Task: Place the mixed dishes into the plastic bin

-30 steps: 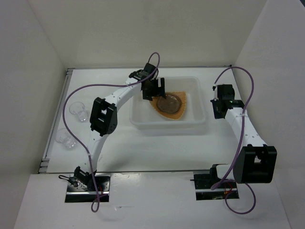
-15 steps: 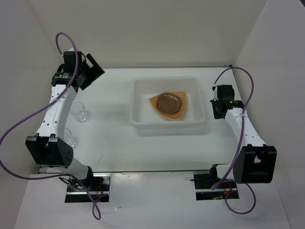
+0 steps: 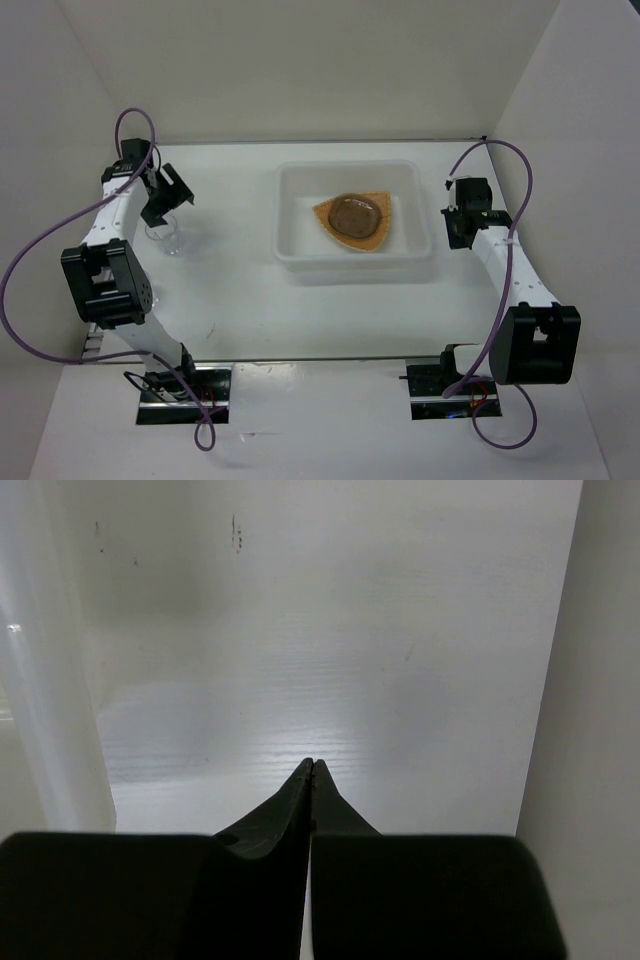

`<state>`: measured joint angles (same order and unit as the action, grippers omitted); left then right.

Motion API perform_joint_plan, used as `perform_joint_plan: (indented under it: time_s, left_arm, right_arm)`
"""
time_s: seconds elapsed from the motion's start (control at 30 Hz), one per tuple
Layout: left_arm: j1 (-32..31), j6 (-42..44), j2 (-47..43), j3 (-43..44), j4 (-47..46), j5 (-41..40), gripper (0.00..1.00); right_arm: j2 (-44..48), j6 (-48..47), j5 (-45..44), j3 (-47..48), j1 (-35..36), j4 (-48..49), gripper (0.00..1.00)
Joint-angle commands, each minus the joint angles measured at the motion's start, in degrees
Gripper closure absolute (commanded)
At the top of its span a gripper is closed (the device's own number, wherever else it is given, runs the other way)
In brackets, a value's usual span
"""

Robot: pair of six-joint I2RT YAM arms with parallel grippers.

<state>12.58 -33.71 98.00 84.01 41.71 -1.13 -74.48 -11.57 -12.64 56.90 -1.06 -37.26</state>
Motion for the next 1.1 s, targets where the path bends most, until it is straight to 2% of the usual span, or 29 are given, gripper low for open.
perform_joint_plan:
  time_s: [0.0, 0.2, 0.37, 0.47, 0.5, 0.63, 0.7, 0.83, 0.93, 0.97, 1.03, 1.07]
  left_arm:
    - [0.78, 3.13, 1.23, 1.42, -1.55, 0.95, 0.11]
    - [1.31, 4.18, 3.43, -3.30, -5.23, 0.95, 0.11]
    - [1.31, 5.41, 5.01, -5.26, -7.87, 1.48, 0.22]
    - [1.31, 6.64, 6.15, -5.78, -8.93, 3.05, 0.41]
    - [1.31, 6.64, 6.15, -5.78, -9.97, 3.58, 0.55]
    - [1.31, 7.17, 5.46, -7.01, -10.60, 1.84, 1.00]
    - [1.31, 5.25, 3.53, -6.32, -10.60, 0.43, 1.00]
    - [-0.26, -1.60, -8.66, -5.18, -16.04, 1.03, 1.00]
    - [-3.95, -6.97, -10.54, -4.29, -26.03, 14.00, 1.00]
    - [-5.53, -7.59, -10.54, -3.51, -31.90, 20.74, 1.00]
    - [-12.20, -4.46, -5.73, 2.18, -30.22, 21.78, 1.00]
    - [-14.58, -1.91, -3.27, 11.35, -23.76, 21.78, 1.00]
  right_arm:
    - [0.12, 0.76, 0.16, -0.30, -0.26, 1.92, 0.99]
    - [0.12, 0.76, 0.16, -0.30, -0.26, 1.92, 0.99]
    - [0.12, 0.76, 0.16, -0.30, -0.26, 1.92, 0.99]
    - [-0.41, 0.76, 0.16, -0.30, -0.26, 1.92, 0.99]
    - [-0.41, 0.76, 0.16, -0.30, -0.26, 1.92, 0.99]
    - [-0.41, 0.76, 0.16, -0.30, -0.26, 1.92, 0.99]
    - [-0.41, 0.76, 0.16, -0.30, -0.26, 1.92, 0.99]
    - [-0.41, 0.76, 0.16, -0.30, -0.26, 1.92, 0.99]
    - [-0.41, 0.76, 0.69, -0.30, -0.26, 1.92, 0.99]
    - [-0.41, 0.76, 0.69, -0.30, -0.26, 1.92, 0.99]
    - [-0.41, 0.76, 0.69, -0.30, -0.26, 1.92, 0.99]
    - [-0.41, 0.76, 0.69, -0.30, -0.26, 1.92, 0.99]
